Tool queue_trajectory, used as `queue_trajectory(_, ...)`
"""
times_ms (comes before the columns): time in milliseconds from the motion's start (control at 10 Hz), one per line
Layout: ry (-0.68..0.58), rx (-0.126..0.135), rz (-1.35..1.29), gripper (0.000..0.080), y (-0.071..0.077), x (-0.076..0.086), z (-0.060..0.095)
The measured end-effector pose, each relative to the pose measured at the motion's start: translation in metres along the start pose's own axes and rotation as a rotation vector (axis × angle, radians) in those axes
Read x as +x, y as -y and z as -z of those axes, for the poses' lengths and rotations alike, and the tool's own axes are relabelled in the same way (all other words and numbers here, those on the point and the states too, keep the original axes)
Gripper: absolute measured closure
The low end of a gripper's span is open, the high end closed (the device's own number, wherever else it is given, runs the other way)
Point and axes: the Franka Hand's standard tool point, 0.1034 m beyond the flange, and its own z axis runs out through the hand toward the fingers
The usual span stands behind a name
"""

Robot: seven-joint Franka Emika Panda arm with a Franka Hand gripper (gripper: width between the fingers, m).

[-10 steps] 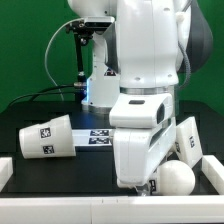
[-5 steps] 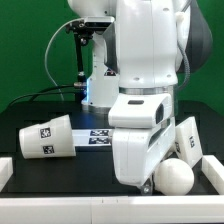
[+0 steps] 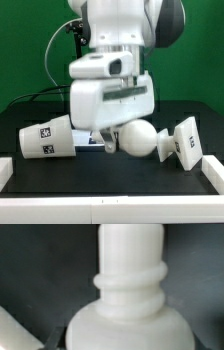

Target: Assemble lamp

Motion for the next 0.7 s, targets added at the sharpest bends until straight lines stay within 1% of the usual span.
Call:
queue_trajectory(100, 0.011, 0.006, -0.077, 0.0446, 0.014, -0.009, 0.009)
queue_trajectory(200, 0.029, 0.024, -0.125, 0.0446, 0.022, -0.005, 0.014)
queue_trajectory(500, 0.028, 0.025, -0.099, 0.0446, 0.021, -0.005, 0.010)
queue_trajectory(600, 0.012, 0.009, -0.131, 0.0446, 0.020, -0.006, 0.013)
queue_trajectory(700, -0.020, -0.028, -0.252, 0.0446, 0.026, -0.018, 0.024)
